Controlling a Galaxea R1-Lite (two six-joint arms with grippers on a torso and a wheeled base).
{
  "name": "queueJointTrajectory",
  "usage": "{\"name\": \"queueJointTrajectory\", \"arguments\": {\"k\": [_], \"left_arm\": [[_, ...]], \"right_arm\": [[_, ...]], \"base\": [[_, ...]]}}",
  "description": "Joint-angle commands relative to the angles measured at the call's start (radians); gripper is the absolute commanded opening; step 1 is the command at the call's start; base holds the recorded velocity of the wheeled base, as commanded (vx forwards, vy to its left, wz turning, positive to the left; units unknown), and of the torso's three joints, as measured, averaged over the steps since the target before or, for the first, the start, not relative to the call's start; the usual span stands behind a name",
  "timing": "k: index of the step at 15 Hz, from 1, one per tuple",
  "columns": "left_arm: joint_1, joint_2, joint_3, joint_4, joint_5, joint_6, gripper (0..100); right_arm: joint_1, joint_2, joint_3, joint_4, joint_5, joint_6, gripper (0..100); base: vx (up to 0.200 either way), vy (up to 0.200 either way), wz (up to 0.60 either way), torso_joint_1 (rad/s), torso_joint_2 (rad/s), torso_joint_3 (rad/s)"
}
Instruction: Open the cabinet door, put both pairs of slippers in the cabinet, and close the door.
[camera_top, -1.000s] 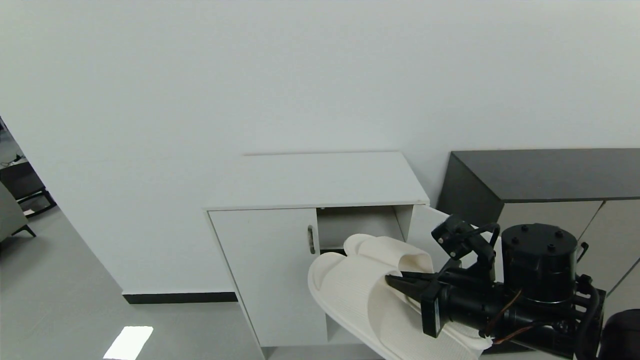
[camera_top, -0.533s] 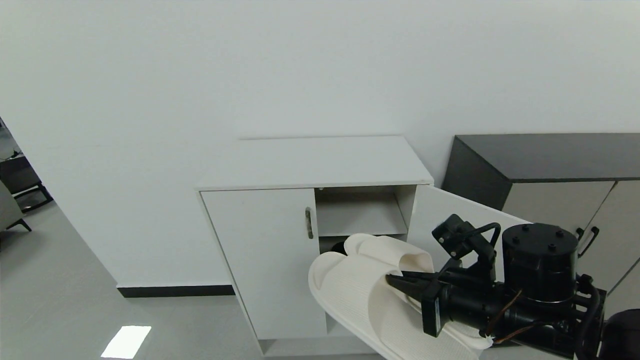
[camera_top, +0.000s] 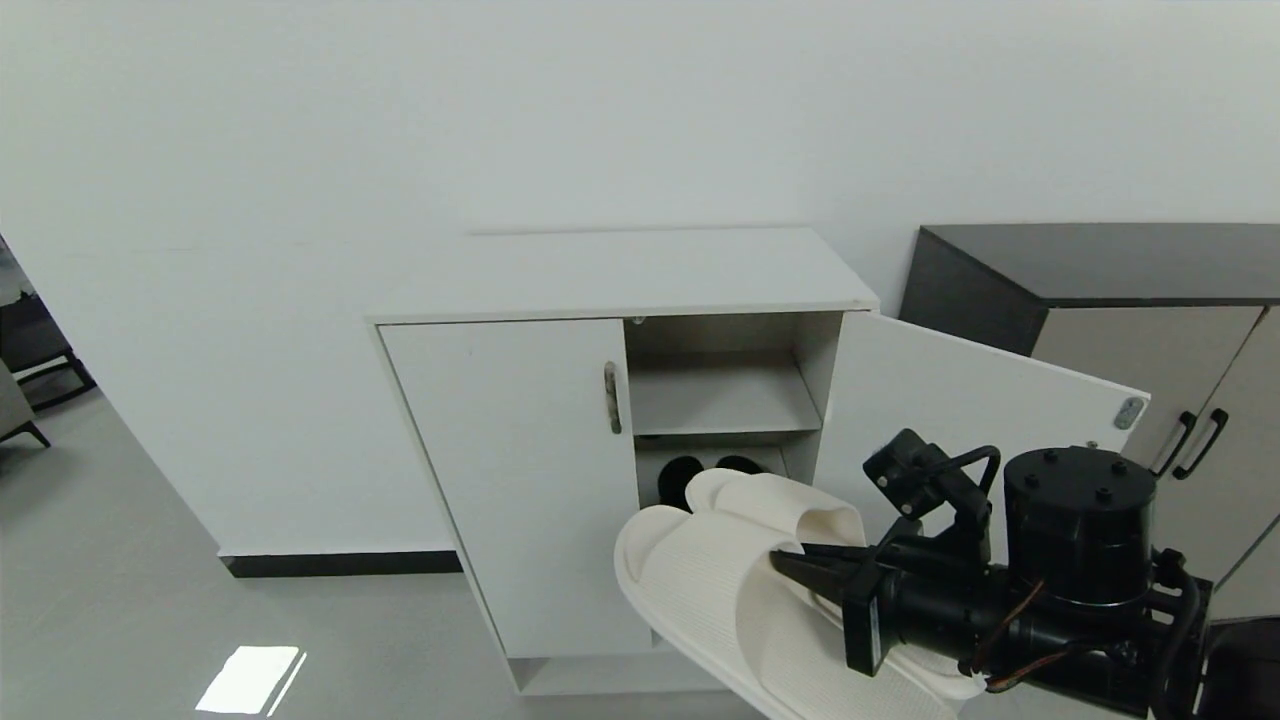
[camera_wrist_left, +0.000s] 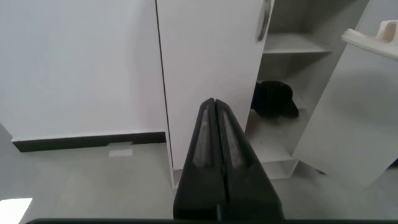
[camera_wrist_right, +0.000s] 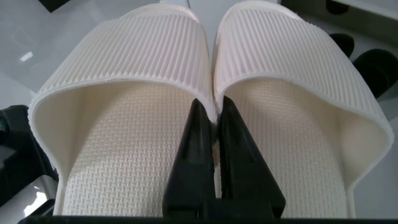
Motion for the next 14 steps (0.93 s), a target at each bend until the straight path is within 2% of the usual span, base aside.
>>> {"name": "queueJointTrajectory", "arguments": {"k": [1, 11, 14], "left_arm": [[0.000, 0.001, 0.000, 0.000, 0.001, -0.001, 0], [0.000, 0.001, 0.000, 0.000, 0.001, -0.004, 0], [0.000, 0.001, 0.000, 0.000, 0.002, -0.006, 0]], "right_arm": [[0.000, 0.002, 0.000, 0.000, 0.000, 0.000, 0], [0.002, 0.004, 0.016, -0.017, 0.001, 0.000, 0], [0.002, 0.007, 0.030, -0.059, 0.023, 0.000, 0]], "base": [[0.000, 0.000, 0.00, -0.217, 0.51, 0.290], [0.000, 0.000, 0.00, -0.182, 0.48, 0.287], [0.000, 0.000, 0.00, -0.141, 0.45, 0.307]]}}
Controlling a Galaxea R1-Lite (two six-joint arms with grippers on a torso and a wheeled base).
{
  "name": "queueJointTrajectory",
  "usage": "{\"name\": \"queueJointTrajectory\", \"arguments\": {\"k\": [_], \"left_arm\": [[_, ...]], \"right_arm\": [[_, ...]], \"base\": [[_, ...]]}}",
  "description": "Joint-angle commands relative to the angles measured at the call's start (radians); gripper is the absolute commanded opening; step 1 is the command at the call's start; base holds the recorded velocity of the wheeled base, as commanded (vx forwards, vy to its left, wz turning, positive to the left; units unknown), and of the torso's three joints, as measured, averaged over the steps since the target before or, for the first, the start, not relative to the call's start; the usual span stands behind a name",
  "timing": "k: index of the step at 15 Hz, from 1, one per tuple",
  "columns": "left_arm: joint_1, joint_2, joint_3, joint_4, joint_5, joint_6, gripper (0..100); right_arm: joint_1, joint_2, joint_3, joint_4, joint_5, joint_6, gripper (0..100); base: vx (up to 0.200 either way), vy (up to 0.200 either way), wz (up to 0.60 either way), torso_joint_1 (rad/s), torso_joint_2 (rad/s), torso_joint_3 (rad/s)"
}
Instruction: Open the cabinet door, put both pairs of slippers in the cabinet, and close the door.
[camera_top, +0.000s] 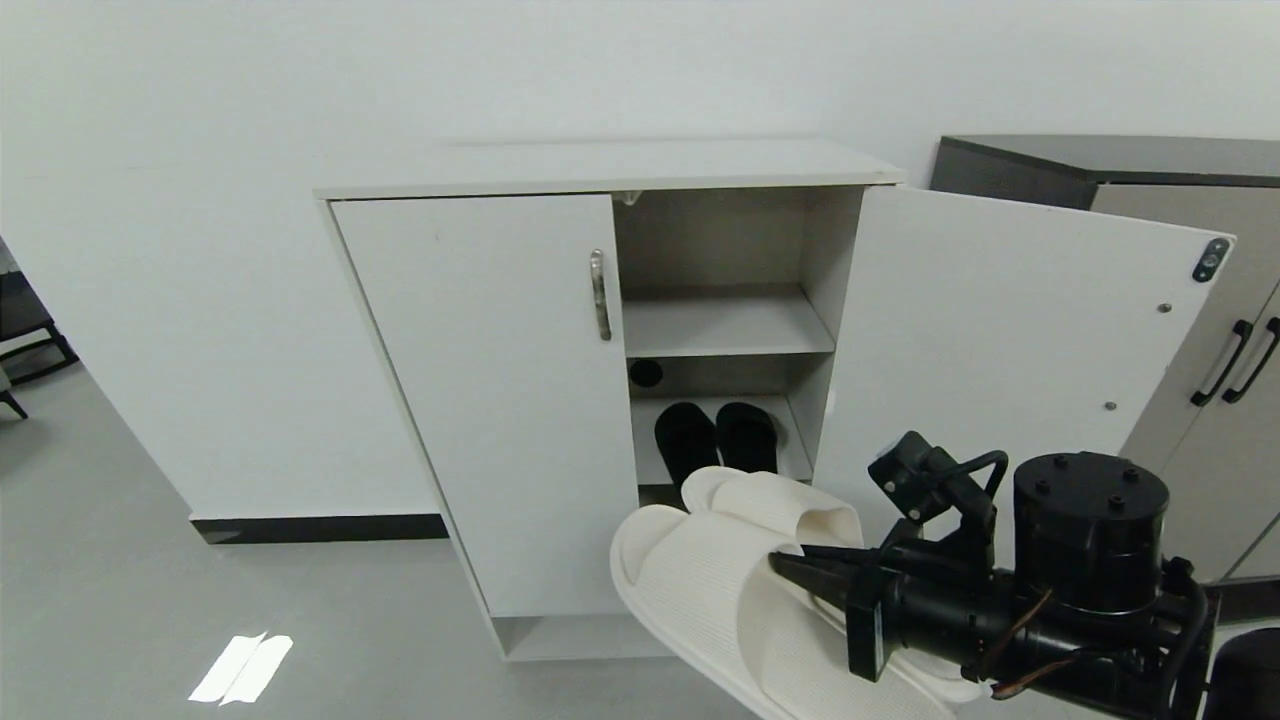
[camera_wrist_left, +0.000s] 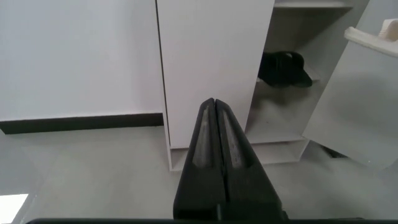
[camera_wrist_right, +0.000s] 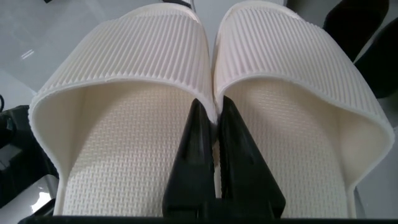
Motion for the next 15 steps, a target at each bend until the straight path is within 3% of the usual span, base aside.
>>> {"name": "queueJointTrajectory", "arguments": {"k": [1, 3, 5, 6, 8, 9, 10, 15], "left_arm": [[0.000, 0.001, 0.000, 0.000, 0.001, -0.001, 0], [0.000, 0.001, 0.000, 0.000, 0.001, -0.001, 0], [0.000, 0.001, 0.000, 0.000, 0.002, -0.002, 0], [0.000, 0.001, 0.000, 0.000, 0.002, -0.001, 0], [0.000, 0.001, 0.000, 0.000, 0.001, 0.001, 0], [0.000, 0.001, 0.000, 0.000, 0.001, 0.001, 0], [0.000, 0.001, 0.000, 0.000, 0.002, -0.001, 0], [0.000, 0.001, 0.000, 0.000, 0.001, -0.001, 0]], "right_arm": [[0.000, 0.003, 0.009, -0.007, 0.006, 0.000, 0], [-0.001, 0.004, 0.033, -0.016, 0.003, -0.096, 0], [0.002, -0.015, -0.014, -0.011, -0.052, -0.090, 0], [0.024, -0.028, -0.085, 0.047, -0.138, -0.076, 0], [0.074, -0.035, -0.338, 0.366, -0.455, 0.037, 0], [0.085, -0.034, -0.399, 0.444, -0.541, 0.062, 0], [0.094, 0.001, -0.525, 0.559, -0.707, 0.112, 0], [0.089, 0.202, -0.861, 0.605, -0.906, 0.091, 0]], "base": [[0.000, 0.000, 0.00, -0.124, 0.44, 0.330], [0.000, 0.000, 0.00, -0.085, 0.36, 0.256], [0.000, 0.000, 0.00, -0.032, 0.13, 0.085], [0.000, 0.000, 0.00, -0.017, 0.06, 0.041], [0.000, 0.000, 0.00, 0.000, 0.00, 0.000], [0.000, 0.000, 0.00, 0.000, 0.00, 0.000], [0.000, 0.000, 0.00, 0.000, 0.00, 0.000], [0.000, 0.000, 0.00, 0.000, 0.00, 0.000]]}}
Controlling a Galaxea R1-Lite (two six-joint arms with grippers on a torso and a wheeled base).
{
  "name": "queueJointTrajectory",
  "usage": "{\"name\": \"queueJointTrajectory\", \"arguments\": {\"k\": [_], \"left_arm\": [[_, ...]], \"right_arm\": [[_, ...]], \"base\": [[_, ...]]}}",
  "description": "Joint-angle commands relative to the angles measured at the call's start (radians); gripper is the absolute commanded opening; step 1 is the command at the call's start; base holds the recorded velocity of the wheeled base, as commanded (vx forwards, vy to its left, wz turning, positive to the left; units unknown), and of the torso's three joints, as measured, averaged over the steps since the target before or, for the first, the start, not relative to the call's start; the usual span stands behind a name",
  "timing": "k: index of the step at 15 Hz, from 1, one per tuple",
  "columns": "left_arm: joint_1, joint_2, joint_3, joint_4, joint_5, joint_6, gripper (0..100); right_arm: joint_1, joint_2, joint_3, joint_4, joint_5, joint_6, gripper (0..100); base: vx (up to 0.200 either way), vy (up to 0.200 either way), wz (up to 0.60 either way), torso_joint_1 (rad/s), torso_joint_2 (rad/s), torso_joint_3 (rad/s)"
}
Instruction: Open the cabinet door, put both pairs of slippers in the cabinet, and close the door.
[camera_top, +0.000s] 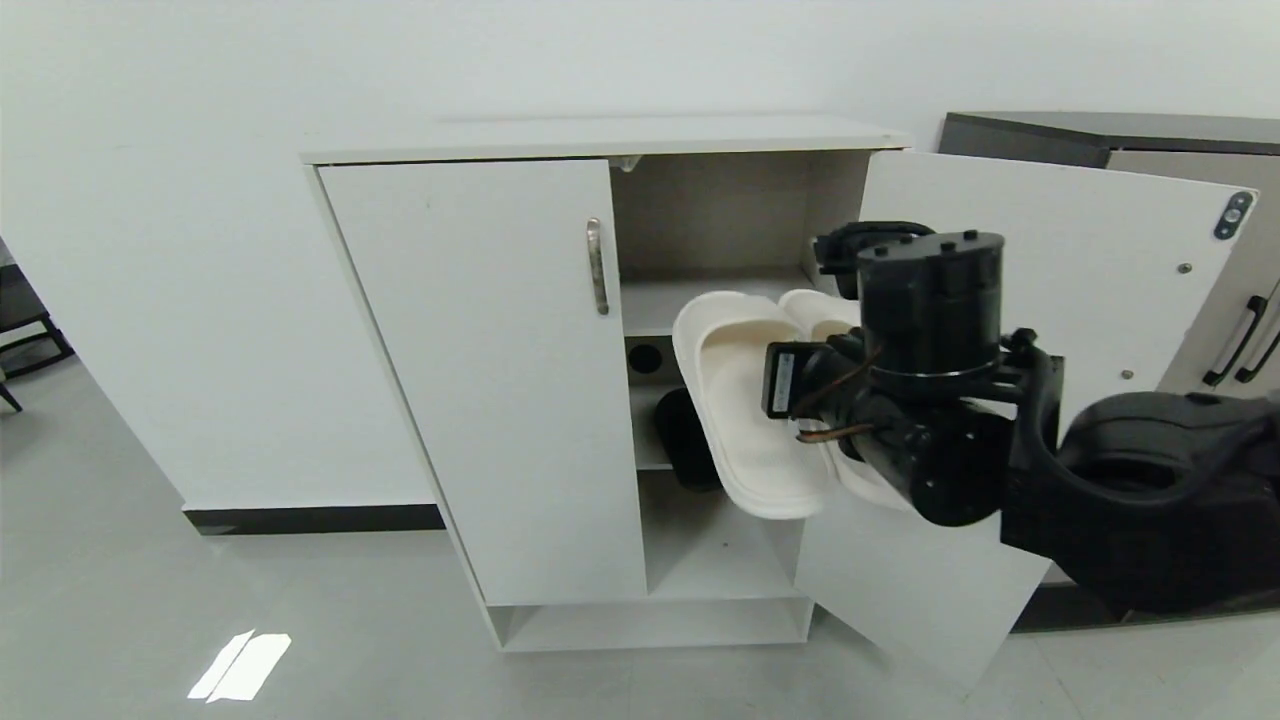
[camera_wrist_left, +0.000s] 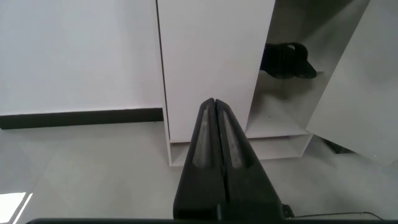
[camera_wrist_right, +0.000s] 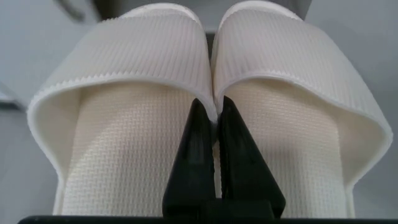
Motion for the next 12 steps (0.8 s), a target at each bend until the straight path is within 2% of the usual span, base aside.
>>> {"name": "queueJointTrajectory", "arguments": {"k": [1, 6, 8, 12], "left_arm": [[0.000, 0.001, 0.000, 0.000, 0.002, -0.001, 0], [0.000, 0.001, 0.000, 0.000, 0.006, 0.005, 0], [0.000, 0.001, 0.000, 0.000, 0.011, 0.005, 0], [0.000, 0.001, 0.000, 0.000, 0.011, 0.004, 0]], "right_arm": [[0.000, 0.125, -0.154, 0.068, -0.048, 0.000, 0], [0.004, 0.153, -0.271, 0.243, -0.048, 0.068, 0], [0.004, 0.153, -0.294, 0.308, 0.008, 0.069, 0], [-0.027, 0.220, -0.363, 0.312, 0.020, 0.071, 0]], "base": [[0.000, 0.000, 0.00, 0.000, 0.00, 0.000], [0.000, 0.000, 0.00, 0.000, 0.00, 0.000], [0.200, 0.000, 0.00, 0.000, 0.00, 0.002], [0.200, 0.000, 0.00, 0.000, 0.01, 0.005]]}}
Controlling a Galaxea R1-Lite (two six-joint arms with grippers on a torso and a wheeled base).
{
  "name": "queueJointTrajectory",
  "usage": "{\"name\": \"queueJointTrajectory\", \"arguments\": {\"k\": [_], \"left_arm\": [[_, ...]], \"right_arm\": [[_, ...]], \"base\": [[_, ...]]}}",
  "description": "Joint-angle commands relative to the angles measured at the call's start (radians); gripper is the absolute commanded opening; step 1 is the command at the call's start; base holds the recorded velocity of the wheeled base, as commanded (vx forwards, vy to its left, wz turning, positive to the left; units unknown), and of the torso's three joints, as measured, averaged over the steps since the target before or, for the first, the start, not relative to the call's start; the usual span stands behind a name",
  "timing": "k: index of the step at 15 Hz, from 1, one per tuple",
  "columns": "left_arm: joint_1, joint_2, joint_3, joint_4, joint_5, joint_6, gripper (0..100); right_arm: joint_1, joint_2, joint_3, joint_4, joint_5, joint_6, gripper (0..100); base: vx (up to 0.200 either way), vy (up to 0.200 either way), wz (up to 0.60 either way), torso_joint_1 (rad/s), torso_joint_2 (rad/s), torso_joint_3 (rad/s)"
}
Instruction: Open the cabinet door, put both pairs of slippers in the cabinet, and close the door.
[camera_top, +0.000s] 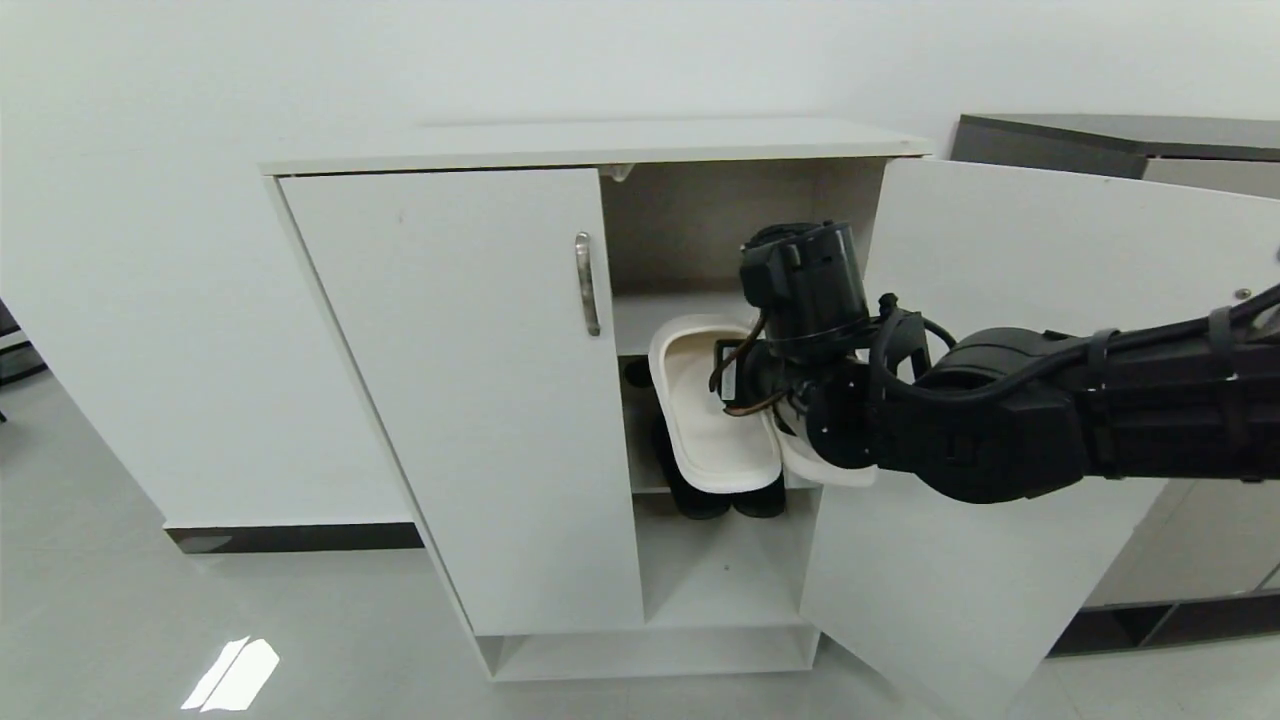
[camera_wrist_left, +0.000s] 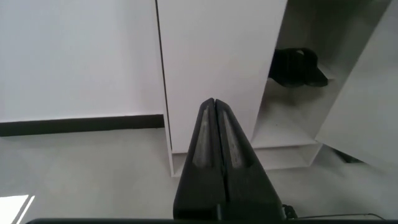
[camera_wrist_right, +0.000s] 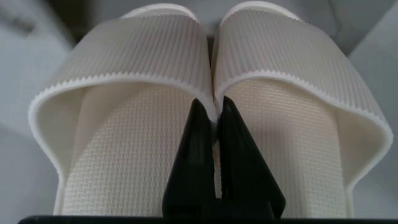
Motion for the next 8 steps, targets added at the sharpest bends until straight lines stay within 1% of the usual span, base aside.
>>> {"name": "queueJointTrajectory", "arguments": {"k": [1, 3, 6, 7, 8], "left_arm": [[-0.001, 0.001, 0.000, 0.000, 0.000, -0.001, 0], [-0.001, 0.001, 0.000, 0.000, 0.002, -0.001, 0], [-0.001, 0.001, 0.000, 0.000, 0.002, 0.002, 0], [-0.001, 0.001, 0.000, 0.000, 0.002, 0.002, 0], [-0.001, 0.001, 0.000, 0.000, 0.003, 0.002, 0]], "right_arm": [[-0.019, 0.055, -0.054, -0.001, 0.003, 0.000, 0], [-0.030, 0.091, -0.131, 0.005, 0.004, -0.014, 0], [-0.042, 0.154, -0.261, 0.083, -0.003, -0.019, 0], [-0.054, 0.179, -0.301, 0.088, -0.005, -0.028, 0], [-0.068, 0.208, -0.342, 0.089, -0.005, -0.040, 0]], "base": [[0.200, 0.000, 0.00, -0.002, 0.01, 0.002], [0.200, 0.000, 0.00, 0.005, 0.01, 0.002], [0.200, 0.000, 0.00, 0.004, 0.00, 0.004], [0.200, 0.000, 0.00, 0.002, 0.00, 0.007], [0.000, 0.000, 0.00, 0.000, 0.00, 0.000]]}}
